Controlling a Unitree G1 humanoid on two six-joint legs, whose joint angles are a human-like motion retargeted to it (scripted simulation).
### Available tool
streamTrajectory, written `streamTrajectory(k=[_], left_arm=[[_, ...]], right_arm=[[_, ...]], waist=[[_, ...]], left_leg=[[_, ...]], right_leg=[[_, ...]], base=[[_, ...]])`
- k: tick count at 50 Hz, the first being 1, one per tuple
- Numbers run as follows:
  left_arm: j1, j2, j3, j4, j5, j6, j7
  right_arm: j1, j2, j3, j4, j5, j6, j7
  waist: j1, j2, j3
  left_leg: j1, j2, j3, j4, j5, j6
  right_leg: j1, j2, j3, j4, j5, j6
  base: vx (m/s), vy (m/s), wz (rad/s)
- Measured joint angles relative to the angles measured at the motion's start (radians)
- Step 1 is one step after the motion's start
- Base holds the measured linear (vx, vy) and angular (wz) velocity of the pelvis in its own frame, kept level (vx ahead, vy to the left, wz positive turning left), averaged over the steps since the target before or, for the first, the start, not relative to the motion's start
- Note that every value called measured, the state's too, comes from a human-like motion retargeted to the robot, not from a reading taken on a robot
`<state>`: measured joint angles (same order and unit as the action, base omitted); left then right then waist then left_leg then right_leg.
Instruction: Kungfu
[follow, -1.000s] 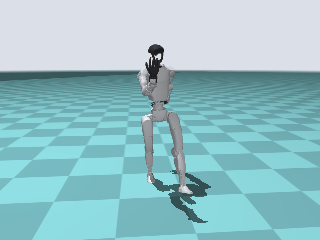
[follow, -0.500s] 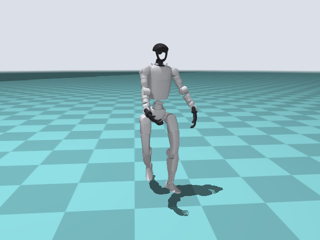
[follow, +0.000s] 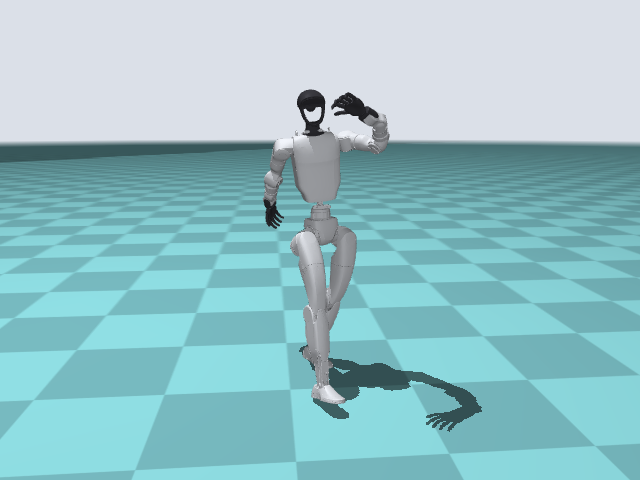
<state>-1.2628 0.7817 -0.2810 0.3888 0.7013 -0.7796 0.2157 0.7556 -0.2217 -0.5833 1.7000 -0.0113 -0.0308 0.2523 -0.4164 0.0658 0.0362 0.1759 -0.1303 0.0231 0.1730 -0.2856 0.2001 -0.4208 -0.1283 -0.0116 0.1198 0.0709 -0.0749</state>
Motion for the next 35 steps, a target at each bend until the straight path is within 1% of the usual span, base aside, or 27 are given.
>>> streamTrajectory(k=[2, 5, 7, 8, 9, 10, 12, 13, 15, 17, 18, 20, 22, 23, 25, 27, 28, 30, 33, 35], left_arm=[[-0.033, 0.009, -0.006, -0.003, 0.031, -0.013, 0.064], [-0.069, 0.020, -0.026, 0.006, 0.031, -0.028, 0.086], [-0.081, 0.028, -0.035, 0.005, 0.040, -0.026, 0.093], [-0.085, 0.034, -0.039, 0.004, 0.047, -0.022, 0.102], [-0.086, 0.039, -0.039, 0.004, 0.053, -0.020, 0.106], [-0.086, 0.042, -0.037, 0.003, 0.059, -0.019, 0.108], [-0.068, 0.030, -0.036, -0.003, 0.063, -0.008, 0.110], [-0.059, 0.018, -0.039, -0.005, 0.062, 0.001, 0.111], [-0.049, -0.007, -0.042, 0.002, 0.068, 0.023, 0.108], [-0.037, -0.017, -0.025, 0.031, 0.066, 0.038, 0.083], [-0.025, -0.024, -0.010, 0.050, 0.064, 0.044, 0.063], [0.014, -0.045, 0.010, 0.080, 0.053, 0.062, 0.019], [0.058, -0.074, 0.003, 0.090, 0.034, 0.084, -0.028], [0.079, -0.094, -0.007, 0.091, 0.031, 0.094, -0.049], [0.127, -0.138, -0.025, 0.097, 0.037, 0.119, -0.074], [0.194, -0.179, -0.032, 0.110, 0.055, 0.155, -0.079], [0.236, -0.200, -0.032, 0.120, 0.067, 0.178, -0.072], [0.327, -0.257, -0.024, 0.156, 0.088, 0.250, -0.035], [0.450, -0.338, -0.011, 0.223, 0.098, 0.339, 0.014], [0.522, -0.394, 0.001, 0.270, 0.120, 0.350, 0.032]], right_arm=[[0.029, 0.012, -0.025, 0.000, 0.031, 0.020, 0.007], [0.057, 0.033, -0.052, 0.000, 0.068, 0.060, 0.038], [0.061, 0.046, -0.066, 0.000, 0.079, 0.073, 0.066], [0.058, 0.050, -0.073, 0.000, 0.081, 0.074, 0.083], [0.052, 0.053, -0.079, 0.000, 0.084, 0.069, 0.099], [0.044, 0.055, -0.085, 0.000, 0.086, 0.063, 0.116], [0.016, 0.051, -0.094, 0.000, 0.093, 0.052, 0.158], [-0.005, 0.047, -0.102, 0.000, 0.096, 0.048, 0.176], [-0.082, 0.026, -0.116, 0.000, 0.104, 0.047, 0.195], [-0.185, -0.012, -0.105, -0.030, 0.129, 0.057, 0.185], [-0.221, -0.027, -0.096, -0.083, 0.144, 0.063, 0.176], [-0.270, -0.055, -0.081, -0.201, 0.174, 0.048, 0.156], [-0.296, -0.092, -0.071, -0.311, 0.216, 0.025, 0.140], [-0.305, -0.116, -0.072, -0.361, 0.239, 0.019, 0.138], [-0.322, -0.177, -0.072, -0.447, 0.286, 0.019, 0.162], [-0.339, -0.254, -0.064, -0.518, 0.335, 0.028, 0.201], [-0.349, -0.295, -0.060, -0.550, 0.361, 0.029, 0.215], [-0.375, -0.378, -0.050, -0.604, 0.423, 0.019, 0.225], [-0.424, -0.494, -0.010, -0.673, 0.547, -0.018, 0.234], [-0.456, -0.560, 0.017, -0.715, 0.627, -0.015, 0.267]], waist=[[-0.031, 0.009, 0.012], [-0.047, 0.021, 0.007], [-0.041, 0.023, -0.010], [-0.038, 0.022, -0.018], [-0.042, 0.015, -0.031], [-0.049, 0.003, -0.047], [-0.031, 0.004, -0.112], [-0.009, 0.013, -0.145], [0.028, 0.024, -0.166], [0.005, 0.016, -0.127], [-0.015, 0.018, -0.111], [-0.053, 0.026, -0.092], [-0.036, 0.022, -0.091], [-0.007, 0.015, -0.094], [0.055, -0.001, -0.101], [0.093, -0.016, -0.098], [0.104, -0.021, -0.095], [0.123, -0.031, -0.086], [0.159, -0.054, -0.057], [0.187, -0.074, -0.033]], left_leg=[[0.025, 0.006, -0.014, 0.010, -0.014, -0.001], [0.054, 0.011, -0.029, 0.023, -0.031, -0.005], [0.075, 0.013, -0.025, 0.026, -0.033, -0.008], [0.086, 0.014, -0.022, 0.028, -0.032, -0.010], [0.097, 0.005, -0.031, 0.033, -0.029, -0.009], [0.108, -0.009, -0.046, 0.039, -0.026, -0.006], [0.087, -0.027, -0.072, 0.055, -0.008, 0.005], [0.067, -0.025, -0.077, 0.062, 0.006, 0.011], [0.046, -0.010, -0.064, 0.065, 0.046, 0.024], [0.064, 0.017, -0.049, 0.058, 0.092, 0.033], [0.064, 0.035, -0.044, 0.058, 0.111, 0.034], [0.044, 0.069, -0.065, 0.072, 0.142, 0.035], [0.014, 0.092, -0.079, 0.084, 0.162, 0.033], [-0.001, 0.098, -0.071, 0.081, 0.170, 0.030], [-0.031, 0.111, -0.041, 0.065, 0.180, 0.014], [-0.064, 0.134, -0.002, 0.049, 0.178, -0.014], [-0.081, 0.148, 0.018, 0.043, 0.172, -0.031], [-0.118, 0.171, 0.056, 0.032, 0.151, -0.058], [-0.164, 0.202, 0.115, 0.005, 0.109, -0.142], [-0.195, 0.227, 0.150, -0.016, 0.079, -0.212]], right_leg=[[0.012, 0.001, 0.045, -0.015, -0.035, -0.005], [0.031, 0.002, 0.090, -0.009, -0.114, 0.002], [0.051, 0.007, 0.106, 0.024, -0.164, 0.018], [0.064, 0.009, 0.104, 0.044, -0.207, 0.034], [0.076, -0.004, 0.089, 0.037, -0.182, 0.074], [0.088, -0.025, 0.068, 0.018, -0.123, 0.126], [0.037, -0.057, 0.037, 0.051, 0.009, 0.165], [-0.004, -0.056, 0.029, 0.086, 0.024, 0.165], [-0.059, -0.043, -0.004, 0.171, 0.003, 0.136], [-0.044, -0.059, -0.057, 0.235, -0.048, 0.099], [-0.031, -0.069, -0.083, 0.258, -0.079, 0.087], [-0.014, -0.090, -0.118, 0.291, -0.126, 0.078], [-0.010, -0.111, -0.152, 0.313, -0.158, 0.070], [-0.015, -0.123, -0.170, 0.325, -0.175, 0.064], [-0.031, -0.148, -0.209, 0.355, -0.214, 0.055], [-0.046, -0.176, -0.250, 0.391, -0.256, 0.056], [-0.051, -0.192, -0.275, 0.409, -0.276, 0.059], [-0.065, -0.230, -0.320, 0.453, -0.317, 0.065], [-0.104, -0.280, -0.371, 0.539, -0.376, 0.066], [-0.132, -0.319, -0.411, 0.605, -0.416, 0.065]], base=[[0.16, -0.50, 0.50], [0.23, -0.57, 0.29], [0.29, -0.66, 0.19], [0.28, -0.66, 0.38], [0.27, -0.63, 0.65], [0.26, -0.65, 0.84], [0.28, -0.76, 0.71], [0.25, -0.79, 0.46], [0.12, -0.67, 0.42], [-0.02, -0.51, 1.07], [-0.04, -0.48, 1.66], [-0.03, -0.53, 2.01], [-0.06, -0.60, 1.78], [-0.12, -0.60, 1.48], [-0.19, -0.56, 1.45], [-0.25, -0.54, 1.72], [-0.23, -0.59, 1.86], [-0.24, -0.58, 1.87], [-0.29, -0.55, 1.74], [-0.32, -0.57, 1.79]])
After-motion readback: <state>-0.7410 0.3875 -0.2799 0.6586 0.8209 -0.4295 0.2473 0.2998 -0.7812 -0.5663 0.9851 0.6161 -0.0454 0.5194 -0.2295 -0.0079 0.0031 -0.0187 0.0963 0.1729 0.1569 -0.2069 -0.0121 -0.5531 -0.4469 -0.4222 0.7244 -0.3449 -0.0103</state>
